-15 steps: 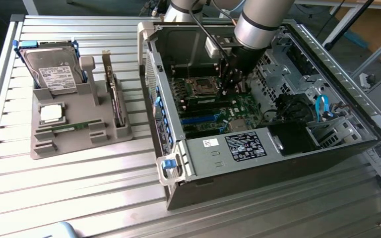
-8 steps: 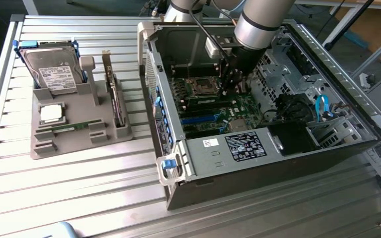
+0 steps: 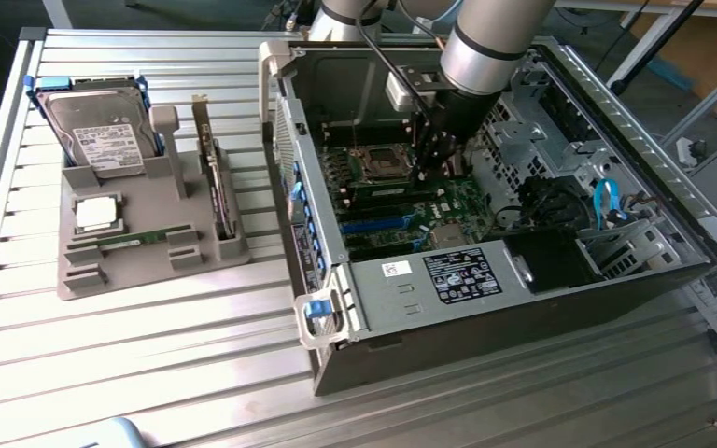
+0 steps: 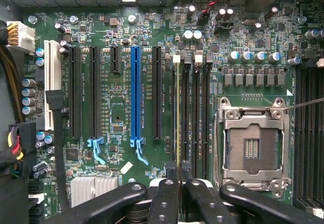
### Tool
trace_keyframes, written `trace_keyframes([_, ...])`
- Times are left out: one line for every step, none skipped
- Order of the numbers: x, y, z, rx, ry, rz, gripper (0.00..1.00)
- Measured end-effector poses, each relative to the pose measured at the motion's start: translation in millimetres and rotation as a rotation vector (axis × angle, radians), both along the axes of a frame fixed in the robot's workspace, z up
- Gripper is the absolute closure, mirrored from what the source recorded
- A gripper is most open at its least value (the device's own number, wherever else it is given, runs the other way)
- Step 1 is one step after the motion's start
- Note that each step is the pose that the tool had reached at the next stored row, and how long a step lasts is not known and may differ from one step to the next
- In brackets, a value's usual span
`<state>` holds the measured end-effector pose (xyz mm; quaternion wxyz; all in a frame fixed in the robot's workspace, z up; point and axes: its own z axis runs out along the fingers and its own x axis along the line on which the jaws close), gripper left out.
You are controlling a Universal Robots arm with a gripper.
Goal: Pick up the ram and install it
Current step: 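Insert the ram into the slot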
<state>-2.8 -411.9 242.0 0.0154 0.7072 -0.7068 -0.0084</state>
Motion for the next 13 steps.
trace_keyframes([0.0,0.0,0.0,0.0000,0.0000,0.000,0.88])
trace_keyframes([0.0,0.0,0.0,0.0000,0.0000,0.000,0.88])
trace_keyframes([0.0,0.0,0.0,0.0000,0.0000,0.000,0.88])
trace_keyframes([0.0,0.0,-0.1,0.0001,0.0000,0.000,0.88])
trace_keyframes([0.0,0.0,-0.1,0.0001,0.0000,0.000,0.88])
trace_keyframes([0.0,0.0,-0.1,0.0000,0.0000,0.000,0.88])
trace_keyframes([-0.1,0.0,-0.1,0.0000,0.0000,0.000,0.88])
trace_keyframes([-0.1,0.0,-0.1,0.0001,0.0000,0.000,0.88])
trace_keyframes([-0.1,0.0,-0.1,0.0000,0.0000,0.000,0.88])
trace_keyframes([-0.1,0.0,-0.5,0.0004,-0.0001,0.000,0.88])
trace_keyframes([-0.1,0.1,-0.9,0.0005,-0.0002,0.000,0.88])
trace_keyframes([-0.1,0.1,-1.2,0.0003,-0.0001,0.000,0.88])
trace_keyframes([-0.1,0.0,-1.5,0.0001,0.0000,0.000,0.88])
